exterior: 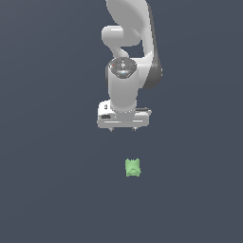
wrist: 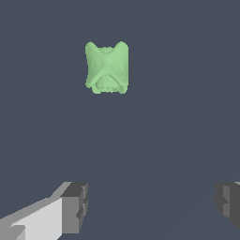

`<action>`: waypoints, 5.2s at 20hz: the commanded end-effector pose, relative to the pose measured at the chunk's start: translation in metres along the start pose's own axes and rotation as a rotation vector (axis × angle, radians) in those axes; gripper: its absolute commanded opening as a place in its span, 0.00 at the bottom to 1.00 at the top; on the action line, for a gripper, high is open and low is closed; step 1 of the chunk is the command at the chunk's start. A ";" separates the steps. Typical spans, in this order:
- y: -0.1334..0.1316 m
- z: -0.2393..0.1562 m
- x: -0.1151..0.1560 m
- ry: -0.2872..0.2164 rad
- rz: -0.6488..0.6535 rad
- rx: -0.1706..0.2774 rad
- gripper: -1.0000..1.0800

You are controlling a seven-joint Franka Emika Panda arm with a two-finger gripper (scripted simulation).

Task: Pick up the object and move it to a goal position.

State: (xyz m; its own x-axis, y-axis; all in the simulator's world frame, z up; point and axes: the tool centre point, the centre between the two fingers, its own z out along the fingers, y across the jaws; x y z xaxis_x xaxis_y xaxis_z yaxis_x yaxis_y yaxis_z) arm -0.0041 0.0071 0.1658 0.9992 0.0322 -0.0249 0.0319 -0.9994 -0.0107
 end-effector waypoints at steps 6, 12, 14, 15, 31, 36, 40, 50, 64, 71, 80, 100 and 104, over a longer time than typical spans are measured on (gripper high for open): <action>-0.005 0.006 -0.003 -0.009 -0.012 0.006 0.96; -0.009 0.010 -0.005 -0.017 -0.021 0.011 0.96; -0.009 0.010 -0.004 -0.017 -0.021 0.011 0.96; -0.009 0.011 -0.003 -0.017 -0.021 0.011 0.96; -0.020 0.029 0.051 -0.002 -0.019 0.001 0.96; -0.027 0.043 0.080 0.008 -0.016 -0.004 0.96; -0.032 0.053 0.098 0.014 -0.014 -0.007 0.96; -0.039 0.070 0.122 0.024 -0.010 -0.010 0.96; -0.040 0.099 0.124 0.024 -0.009 -0.011 0.96; -0.039 0.125 0.125 0.025 -0.009 -0.011 0.96; -0.039 0.123 0.126 0.025 -0.009 -0.011 0.00; -0.054 0.088 0.108 0.025 -0.009 -0.011 0.00; -0.065 0.062 0.095 0.025 -0.009 -0.011 0.00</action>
State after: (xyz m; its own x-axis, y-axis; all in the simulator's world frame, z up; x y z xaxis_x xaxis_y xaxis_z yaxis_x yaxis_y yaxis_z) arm 0.0922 0.0711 0.0909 0.9992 0.0406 -0.0014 0.0406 -0.9992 0.0002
